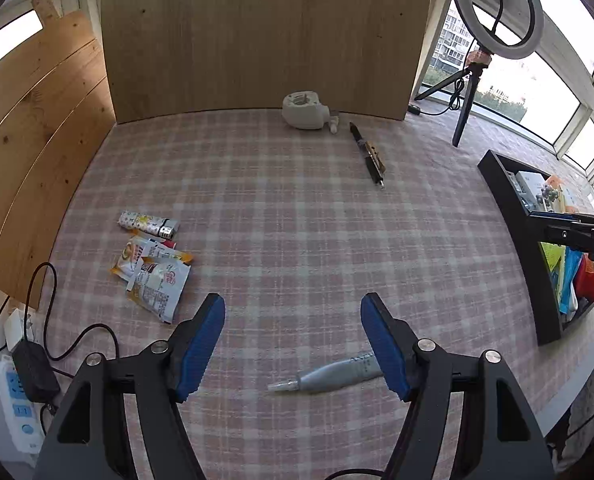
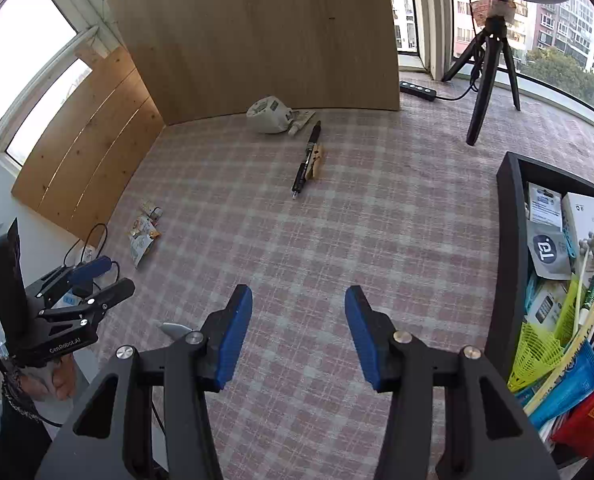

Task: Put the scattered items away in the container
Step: 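Move the right gripper to the silver tube while the left approaches the coffee sachets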

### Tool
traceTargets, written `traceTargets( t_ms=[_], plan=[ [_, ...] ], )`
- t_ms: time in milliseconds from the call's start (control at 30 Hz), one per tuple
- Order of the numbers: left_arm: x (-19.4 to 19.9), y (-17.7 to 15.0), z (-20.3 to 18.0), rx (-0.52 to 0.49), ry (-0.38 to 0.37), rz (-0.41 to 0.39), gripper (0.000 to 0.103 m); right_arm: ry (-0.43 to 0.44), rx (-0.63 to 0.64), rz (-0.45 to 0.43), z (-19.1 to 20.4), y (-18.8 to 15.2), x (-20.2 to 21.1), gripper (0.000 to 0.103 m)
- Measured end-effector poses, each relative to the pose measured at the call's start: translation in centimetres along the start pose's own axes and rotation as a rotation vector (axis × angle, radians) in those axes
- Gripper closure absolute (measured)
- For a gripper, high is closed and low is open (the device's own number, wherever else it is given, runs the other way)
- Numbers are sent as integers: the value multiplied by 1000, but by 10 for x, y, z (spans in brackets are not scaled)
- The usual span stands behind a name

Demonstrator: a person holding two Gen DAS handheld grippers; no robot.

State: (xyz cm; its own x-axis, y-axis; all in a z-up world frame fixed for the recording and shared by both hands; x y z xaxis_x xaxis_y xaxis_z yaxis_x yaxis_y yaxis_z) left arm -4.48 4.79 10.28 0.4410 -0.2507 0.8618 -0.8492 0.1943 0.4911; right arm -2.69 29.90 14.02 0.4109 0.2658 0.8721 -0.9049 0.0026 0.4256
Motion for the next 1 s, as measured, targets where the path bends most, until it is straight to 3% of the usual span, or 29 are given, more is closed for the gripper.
traceTargets(
  t_ms=[167, 467, 800, 1000],
  plan=[
    [-9, -10, 47, 2, 49, 27, 35, 23, 178, 69, 56, -12, -36, 55],
    [-35, -12, 87, -35, 39, 81, 35, 42, 503, 161, 132, -42, -78, 49],
    [-62, 4, 98, -77, 30, 123, 35, 25, 656, 204, 157, -56, -106, 42],
    [-75, 7, 112, -46, 19, 149, 33, -10, 695, 229, 166, -62, -123, 39]
  ],
)
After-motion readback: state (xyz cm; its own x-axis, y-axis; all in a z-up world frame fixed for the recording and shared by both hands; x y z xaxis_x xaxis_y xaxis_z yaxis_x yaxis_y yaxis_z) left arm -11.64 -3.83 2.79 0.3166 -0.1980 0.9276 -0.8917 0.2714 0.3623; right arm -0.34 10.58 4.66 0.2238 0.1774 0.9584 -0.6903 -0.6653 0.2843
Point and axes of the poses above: each gripper's, at about its wrist camera, not at the fingertips, and x roughly against the way its jaws point, z to its left, y to its top, the point moved 2 cm from there along -x, roughly the way its jaws point, and after that the axes turned 3 degrees about -y, right-handed, at the moved point
